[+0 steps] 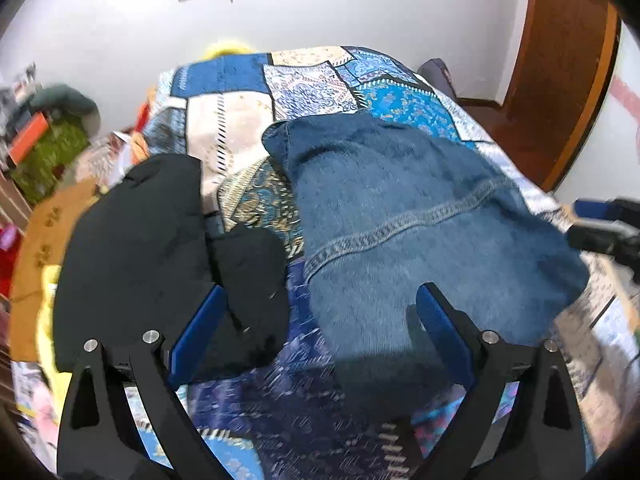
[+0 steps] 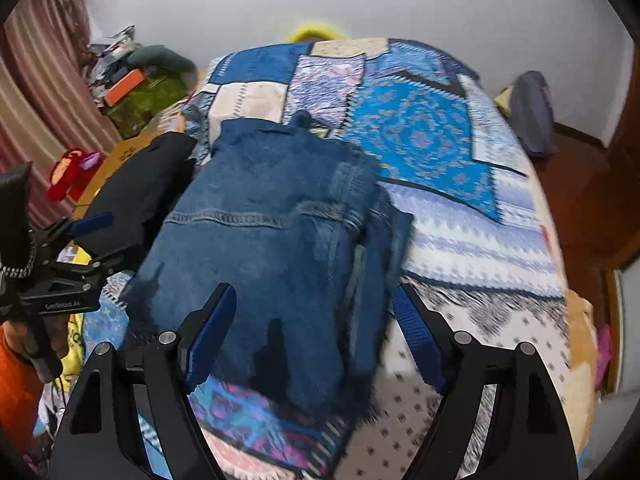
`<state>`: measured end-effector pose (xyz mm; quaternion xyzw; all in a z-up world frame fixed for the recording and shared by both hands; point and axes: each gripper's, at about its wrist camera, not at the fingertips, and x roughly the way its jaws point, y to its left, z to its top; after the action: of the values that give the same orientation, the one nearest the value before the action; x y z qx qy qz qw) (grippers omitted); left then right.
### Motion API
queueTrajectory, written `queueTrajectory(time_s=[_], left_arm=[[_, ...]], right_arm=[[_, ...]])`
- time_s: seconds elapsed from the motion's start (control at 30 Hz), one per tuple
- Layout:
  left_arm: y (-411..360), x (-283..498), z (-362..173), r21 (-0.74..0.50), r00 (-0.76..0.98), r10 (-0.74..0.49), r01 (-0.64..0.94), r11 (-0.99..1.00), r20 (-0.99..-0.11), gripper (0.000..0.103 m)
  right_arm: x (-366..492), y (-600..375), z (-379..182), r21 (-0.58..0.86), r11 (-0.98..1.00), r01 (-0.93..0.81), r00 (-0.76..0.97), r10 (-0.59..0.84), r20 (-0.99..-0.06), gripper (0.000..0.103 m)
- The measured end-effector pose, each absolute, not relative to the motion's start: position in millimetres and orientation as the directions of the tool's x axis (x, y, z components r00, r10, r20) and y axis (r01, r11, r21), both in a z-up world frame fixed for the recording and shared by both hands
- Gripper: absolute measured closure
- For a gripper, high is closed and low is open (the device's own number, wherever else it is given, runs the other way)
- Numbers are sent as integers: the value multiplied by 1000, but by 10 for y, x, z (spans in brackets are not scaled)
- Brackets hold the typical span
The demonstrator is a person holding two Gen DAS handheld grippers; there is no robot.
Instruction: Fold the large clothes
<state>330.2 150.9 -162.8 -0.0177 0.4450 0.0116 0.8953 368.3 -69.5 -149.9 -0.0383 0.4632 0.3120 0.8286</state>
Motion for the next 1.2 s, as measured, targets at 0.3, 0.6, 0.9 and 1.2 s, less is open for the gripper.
queueTrajectory(time_s=[0.3, 0.6, 0.9, 1.2], left_arm=[[1769, 3810, -2000, -334, 471, -281, -32, 942, -836, 7], [1892, 4111, -2481, -548, 365, -485, -85, 832, -794, 6], [1909, 4165, -2584, -613, 345, -556, -76, 786, -756, 6], [1872, 4074, -2402, -620, 352, -566, -56, 782, -746, 36]], right_arm=[[4193, -755, -2051, 360, 830, -426, 228, 484, -845, 25], [4390, -957, -2436, 585, 739, -332, 80, 640, -764, 6], [4539, -823, -2516, 654, 675, -341, 10, 698, -716, 10], [4483, -837, -2245, 654, 667, -357, 11, 703, -711, 58]])
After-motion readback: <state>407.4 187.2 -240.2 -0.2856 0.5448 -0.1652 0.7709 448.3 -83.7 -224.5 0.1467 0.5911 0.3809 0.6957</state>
